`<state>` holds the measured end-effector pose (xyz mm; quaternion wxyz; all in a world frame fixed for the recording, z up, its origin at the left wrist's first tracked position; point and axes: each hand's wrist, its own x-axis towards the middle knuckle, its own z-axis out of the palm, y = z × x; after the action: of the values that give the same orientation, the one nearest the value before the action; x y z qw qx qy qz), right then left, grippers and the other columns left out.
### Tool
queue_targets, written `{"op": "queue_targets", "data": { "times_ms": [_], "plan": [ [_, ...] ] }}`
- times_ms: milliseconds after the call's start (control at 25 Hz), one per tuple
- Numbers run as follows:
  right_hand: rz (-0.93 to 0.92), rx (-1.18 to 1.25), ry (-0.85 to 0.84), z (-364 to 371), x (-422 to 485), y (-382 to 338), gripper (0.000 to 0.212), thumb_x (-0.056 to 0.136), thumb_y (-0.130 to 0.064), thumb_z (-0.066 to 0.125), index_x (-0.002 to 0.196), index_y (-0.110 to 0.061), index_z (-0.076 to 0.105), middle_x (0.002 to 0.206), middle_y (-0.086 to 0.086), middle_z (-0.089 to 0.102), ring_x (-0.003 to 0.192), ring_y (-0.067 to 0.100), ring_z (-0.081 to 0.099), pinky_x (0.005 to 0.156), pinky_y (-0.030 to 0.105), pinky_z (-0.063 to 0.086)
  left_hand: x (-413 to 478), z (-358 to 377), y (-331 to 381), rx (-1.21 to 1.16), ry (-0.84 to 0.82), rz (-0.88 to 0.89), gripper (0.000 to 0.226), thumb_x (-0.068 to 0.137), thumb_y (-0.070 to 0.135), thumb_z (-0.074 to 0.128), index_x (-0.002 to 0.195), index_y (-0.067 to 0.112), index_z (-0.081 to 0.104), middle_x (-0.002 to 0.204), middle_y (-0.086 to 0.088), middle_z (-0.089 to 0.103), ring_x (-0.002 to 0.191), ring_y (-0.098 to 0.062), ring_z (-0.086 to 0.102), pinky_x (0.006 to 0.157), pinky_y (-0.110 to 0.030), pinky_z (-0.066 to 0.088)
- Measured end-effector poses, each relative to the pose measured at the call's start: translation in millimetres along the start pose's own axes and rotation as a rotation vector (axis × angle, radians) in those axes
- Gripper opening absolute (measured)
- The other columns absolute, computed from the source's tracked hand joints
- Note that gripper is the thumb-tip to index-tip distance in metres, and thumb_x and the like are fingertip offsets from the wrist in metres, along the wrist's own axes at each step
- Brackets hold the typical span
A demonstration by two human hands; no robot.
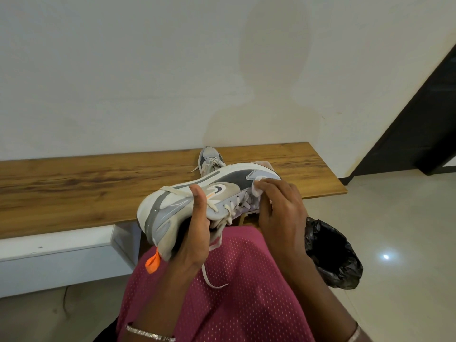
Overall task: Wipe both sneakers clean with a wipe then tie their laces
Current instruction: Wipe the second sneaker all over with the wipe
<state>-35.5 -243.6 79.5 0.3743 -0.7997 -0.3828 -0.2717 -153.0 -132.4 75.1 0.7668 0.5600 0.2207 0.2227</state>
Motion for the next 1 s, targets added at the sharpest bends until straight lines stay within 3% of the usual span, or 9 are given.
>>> {"op": "queue_targets", "data": {
  "times_ms": [160,360,440,480,560,640,680,800,1000],
  "plan": [
    [-0.018,0.168,-0.076,6.0,-20.1,-30.4,0.028,0.083,0.007,0.069,0.104,-0.010,0.074,0.106,0.002,0.071,0.101,0.018,0.063,0.084,0.023,0.049,-0.4,3.9,-1.3,-0.045,-0.014,0.015,0.110,0.067,0.097,0.042,0.129,0.010,0.065,0.121,-0.016,0.071,0.115,-0.026,0.066,0.105,-0.043,0.047],
    [0.043,0.433,-0.205,-1.1,-14.7,-31.5,0.025,0.087,0.001,0.065,0.102,-0.016,0.074,0.103,-0.008,0.071,0.101,0.007,0.064,0.080,0.029,0.054,-1.3,1.7,-1.4,0.035,-0.015,0.048,0.098,0.072,0.092,0.024,0.094,0.008,0.069,0.056,0.007,0.059,0.058,-0.007,0.059,0.063,-0.024,0.049],
    [-0.012,0.330,-0.210,-1.8,-9.1,-24.7,0.023,0.086,0.002,0.068,0.102,-0.014,0.074,0.103,-0.004,0.071,0.099,0.011,0.063,0.079,0.022,0.051,-0.6,2.7,-0.9,0.014,-0.009,0.052,0.104,0.074,0.093,0.025,0.107,0.005,0.069,0.061,-0.002,0.059,0.071,0.005,0.051,0.074,-0.037,0.056],
    [-0.039,0.243,-0.186,-1.3,-4.8,-20.8,0.023,0.085,0.003,0.069,0.102,-0.013,0.074,0.103,-0.002,0.071,0.098,0.014,0.062,0.078,0.018,0.047,-0.5,3.9,0.3,-0.006,-0.012,0.057,0.109,0.074,0.094,0.027,0.119,0.003,0.067,0.073,-0.008,0.064,0.106,-0.028,0.031,0.089,-0.046,0.056],
    [-0.033,0.105,-0.106,0.9,3.7,-13.7,0.023,0.085,0.004,0.070,0.102,-0.011,0.074,0.103,0.002,0.069,0.097,0.017,0.058,0.078,0.015,0.038,0.6,6.1,0.1,-0.047,-0.038,0.053,0.115,0.071,0.096,0.035,0.132,0.002,0.061,0.111,-0.009,0.076,0.106,-0.032,0.069,0.103,-0.046,0.048],
    [-0.002,0.079,-0.058,3.5,5.7,-15.3,0.022,0.086,0.004,0.069,0.102,-0.009,0.074,0.102,0.003,0.069,0.097,0.019,0.058,0.078,0.015,0.036,2.2,8.0,-1.8,-0.057,-0.027,0.033,0.118,0.065,0.099,0.039,0.123,-0.001,0.065,0.103,-0.025,0.036,0.079,-0.040,0.061,0.093,-0.045,0.046],
    [-0.001,0.110,-0.063,4.0,4.0,-19.5,0.020,0.086,0.002,0.068,0.102,-0.010,0.075,0.102,0.003,0.069,0.097,0.019,0.059,0.079,0.016,0.038,2.4,8.4,-3.0,-0.059,-0.030,0.025,0.113,0.064,0.100,0.040,0.116,0.003,0.068,0.073,-0.006,0.063,0.074,-0.035,0.062,0.090,-0.045,0.046],
    [0.009,0.316,-0.170,-0.5,-5.7,-36.6,0.018,0.088,-0.006,0.066,0.101,-0.016,0.075,0.102,-0.005,0.072,0.098,0.011,0.063,0.083,0.023,0.050,1.9,4.8,-9.4,-0.086,-0.026,-0.006,0.111,0.070,0.095,0.040,0.138,0.010,0.058,0.125,-0.013,0.070,0.118,-0.024,0.066,0.099,-0.036,0.051],
    [-0.036,0.328,-0.239,-6.2,-5.9,-35.7,0.018,0.088,-0.011,0.064,0.100,-0.017,0.076,0.101,-0.004,0.072,0.097,0.011,0.063,0.080,0.029,0.053,-0.5,5.2,-10.2,-0.059,-0.025,-0.025,0.112,0.070,0.097,0.033,0.125,0.004,0.065,0.121,-0.028,0.068,0.112,-0.026,0.067,0.093,-0.033,0.054]
  ]
}}
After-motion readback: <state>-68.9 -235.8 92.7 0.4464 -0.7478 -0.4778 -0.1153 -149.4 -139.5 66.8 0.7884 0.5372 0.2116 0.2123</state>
